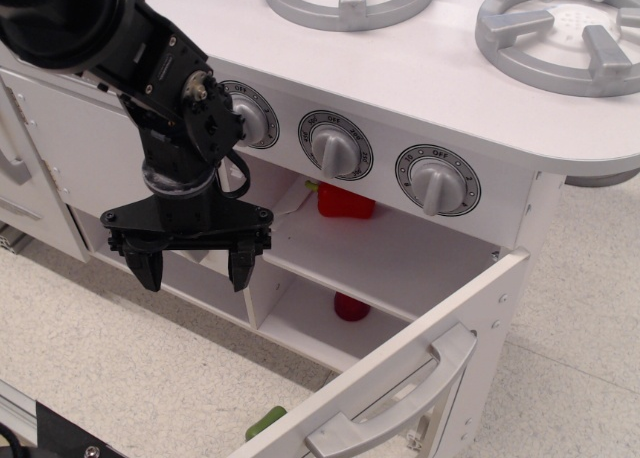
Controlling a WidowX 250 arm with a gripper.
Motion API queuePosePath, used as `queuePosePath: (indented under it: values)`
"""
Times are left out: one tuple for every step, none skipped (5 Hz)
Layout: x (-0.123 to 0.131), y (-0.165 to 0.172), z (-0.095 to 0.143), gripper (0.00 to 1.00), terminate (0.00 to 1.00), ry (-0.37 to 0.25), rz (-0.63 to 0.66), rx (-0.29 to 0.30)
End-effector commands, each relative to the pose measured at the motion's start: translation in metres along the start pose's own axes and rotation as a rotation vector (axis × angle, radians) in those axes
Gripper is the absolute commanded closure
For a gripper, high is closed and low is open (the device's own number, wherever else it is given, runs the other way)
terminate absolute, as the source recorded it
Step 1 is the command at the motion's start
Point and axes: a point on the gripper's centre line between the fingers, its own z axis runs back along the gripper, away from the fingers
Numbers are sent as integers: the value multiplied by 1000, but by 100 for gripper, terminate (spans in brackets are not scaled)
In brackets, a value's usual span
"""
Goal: Close oven
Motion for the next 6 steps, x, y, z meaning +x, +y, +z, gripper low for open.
queuePosePath:
  values:
    - [0, 0, 0, 0, 0, 0, 0, 0]
    - [-20, -25, 11, 0, 0, -65, -207, -58]
    - [-33, -43, 30, 0, 0, -68, -380, -125]
    - [-44, -67, 38, 0, 0, -65, -487, -137]
    - [-56, -79, 47, 0, 0, -47, -576, -179]
    - [-72, -87, 51, 0, 0, -23, -647, -201]
